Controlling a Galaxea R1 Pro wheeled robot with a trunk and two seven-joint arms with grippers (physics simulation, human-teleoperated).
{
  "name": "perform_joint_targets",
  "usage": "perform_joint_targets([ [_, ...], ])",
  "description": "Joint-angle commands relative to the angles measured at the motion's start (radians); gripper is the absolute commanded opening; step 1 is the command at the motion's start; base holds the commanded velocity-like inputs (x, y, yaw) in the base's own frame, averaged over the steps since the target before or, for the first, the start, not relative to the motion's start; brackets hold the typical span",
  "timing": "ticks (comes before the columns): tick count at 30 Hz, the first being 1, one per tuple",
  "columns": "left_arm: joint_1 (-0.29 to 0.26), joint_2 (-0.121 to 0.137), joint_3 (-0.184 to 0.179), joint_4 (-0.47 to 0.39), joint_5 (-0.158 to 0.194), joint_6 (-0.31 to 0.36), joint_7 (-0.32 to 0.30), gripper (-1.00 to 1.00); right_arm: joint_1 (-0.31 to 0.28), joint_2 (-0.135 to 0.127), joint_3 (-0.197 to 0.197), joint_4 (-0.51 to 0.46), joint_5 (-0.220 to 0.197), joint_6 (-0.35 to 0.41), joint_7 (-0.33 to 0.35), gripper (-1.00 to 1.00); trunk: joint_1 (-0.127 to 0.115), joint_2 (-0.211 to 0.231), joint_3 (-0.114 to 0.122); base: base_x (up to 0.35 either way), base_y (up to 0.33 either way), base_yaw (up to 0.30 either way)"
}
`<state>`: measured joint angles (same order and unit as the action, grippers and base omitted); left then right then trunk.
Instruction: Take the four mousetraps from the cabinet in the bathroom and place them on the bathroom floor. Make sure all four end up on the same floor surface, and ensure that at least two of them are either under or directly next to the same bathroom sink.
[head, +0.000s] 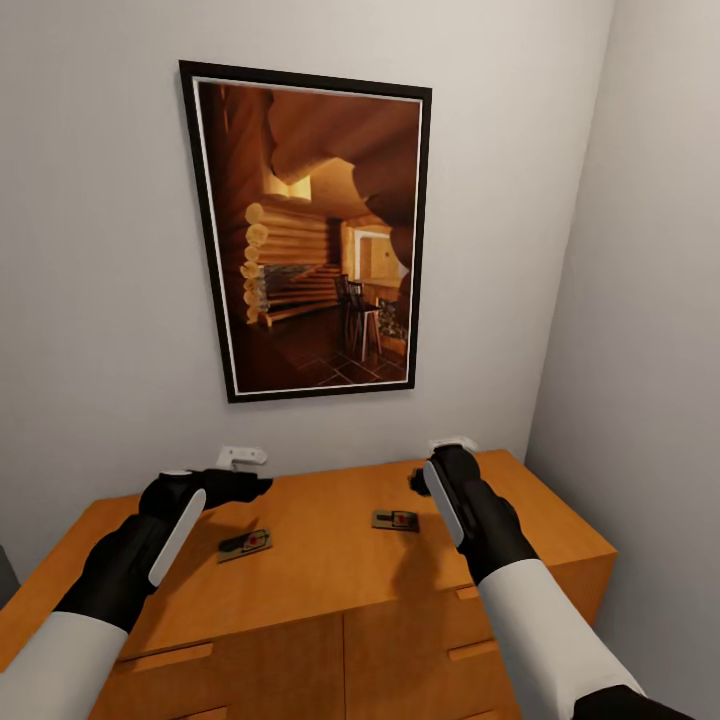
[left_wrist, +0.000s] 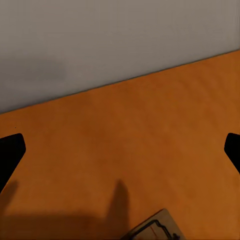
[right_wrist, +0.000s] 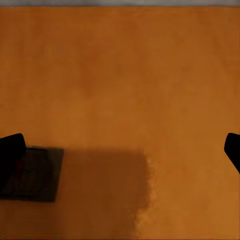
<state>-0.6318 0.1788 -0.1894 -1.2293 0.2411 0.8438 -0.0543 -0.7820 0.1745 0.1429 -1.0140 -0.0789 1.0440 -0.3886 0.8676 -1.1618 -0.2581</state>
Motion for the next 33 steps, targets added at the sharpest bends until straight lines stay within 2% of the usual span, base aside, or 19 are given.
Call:
perform_joint_targets([
  [1, -0.001, 0.001, -0.001, 0.005, -0.001, 0.003, -0.003, 1.00, -0.001, 0.000, 0.007, -0.009, -0.011, 0.003, 0.007, 1.00, 0.000, -0.001, -0.001, 0.000, 0.000, 0.000],
  [4, 0.000, 0.001, 0.001, 0.032, -0.002, 0.001, -0.005, 1.00, -0.001, 0.000, 0.023, -0.039, -0.018, 0.003, 0.055, 1.00, 0.000, -0.001, -0.001, 0.000, 0.000, 0.000],
  [11, -0.001, 0.001, 0.002, 0.065, -0.007, -0.001, -0.009, 1.00, -0.001, 0.000, 0.032, -0.060, -0.011, 0.003, 0.085, 1.00, 0.000, -0.001, -0.001, 0.000, 0.000, 0.000],
  [28, -0.001, 0.001, 0.003, 0.066, -0.008, 0.000, -0.004, 1.00, -0.001, 0.000, 0.028, -0.063, -0.011, 0.003, 0.091, 1.00, 0.000, -0.001, -0.001, 0.000, 0.003, 0.000],
  [33, -0.001, 0.001, 0.001, 0.067, -0.008, 0.000, -0.006, 1.00, -0.001, 0.000, 0.026, -0.063, -0.010, 0.003, 0.090, 1.00, 0.000, -0.001, -0.001, 0.000, 0.158, 0.000],
])
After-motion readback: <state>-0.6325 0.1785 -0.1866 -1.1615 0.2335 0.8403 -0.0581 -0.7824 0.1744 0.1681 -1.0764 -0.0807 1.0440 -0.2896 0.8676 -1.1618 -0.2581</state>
